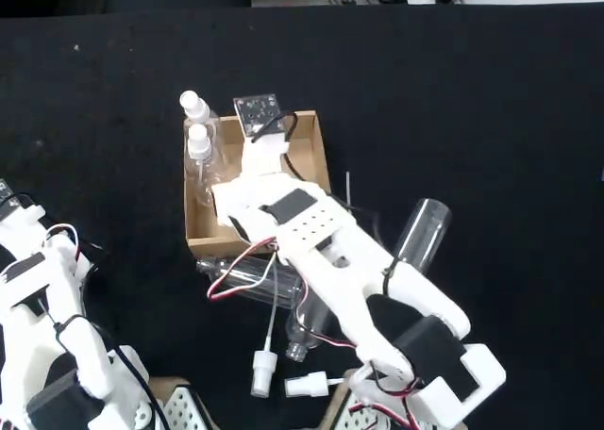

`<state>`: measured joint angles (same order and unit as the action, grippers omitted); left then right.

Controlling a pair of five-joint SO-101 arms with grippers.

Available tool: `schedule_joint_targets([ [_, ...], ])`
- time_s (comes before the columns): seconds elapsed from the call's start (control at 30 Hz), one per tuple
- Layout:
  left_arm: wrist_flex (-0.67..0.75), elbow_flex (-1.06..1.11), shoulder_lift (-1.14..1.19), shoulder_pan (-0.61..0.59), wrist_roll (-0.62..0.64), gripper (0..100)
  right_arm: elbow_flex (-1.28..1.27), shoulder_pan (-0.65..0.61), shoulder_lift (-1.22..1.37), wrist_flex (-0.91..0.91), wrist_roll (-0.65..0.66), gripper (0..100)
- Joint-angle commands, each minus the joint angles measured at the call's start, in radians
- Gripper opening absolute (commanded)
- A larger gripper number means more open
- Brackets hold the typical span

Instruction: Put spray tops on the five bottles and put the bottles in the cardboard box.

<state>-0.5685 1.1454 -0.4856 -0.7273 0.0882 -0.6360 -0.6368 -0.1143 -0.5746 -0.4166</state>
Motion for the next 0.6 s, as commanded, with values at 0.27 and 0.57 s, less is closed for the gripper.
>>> schedule_joint_targets([
  [0.27,0.017,-0.059,-0.002,0.012,0.005,4,-0.114,-0.032,-0.07,0.256,-0.02,5.3],
  [0.57,0.018,-0.062,0.0,0.012,0.005,4,-0.12,-0.029,-0.07,0.282,-0.018,5.3],
])
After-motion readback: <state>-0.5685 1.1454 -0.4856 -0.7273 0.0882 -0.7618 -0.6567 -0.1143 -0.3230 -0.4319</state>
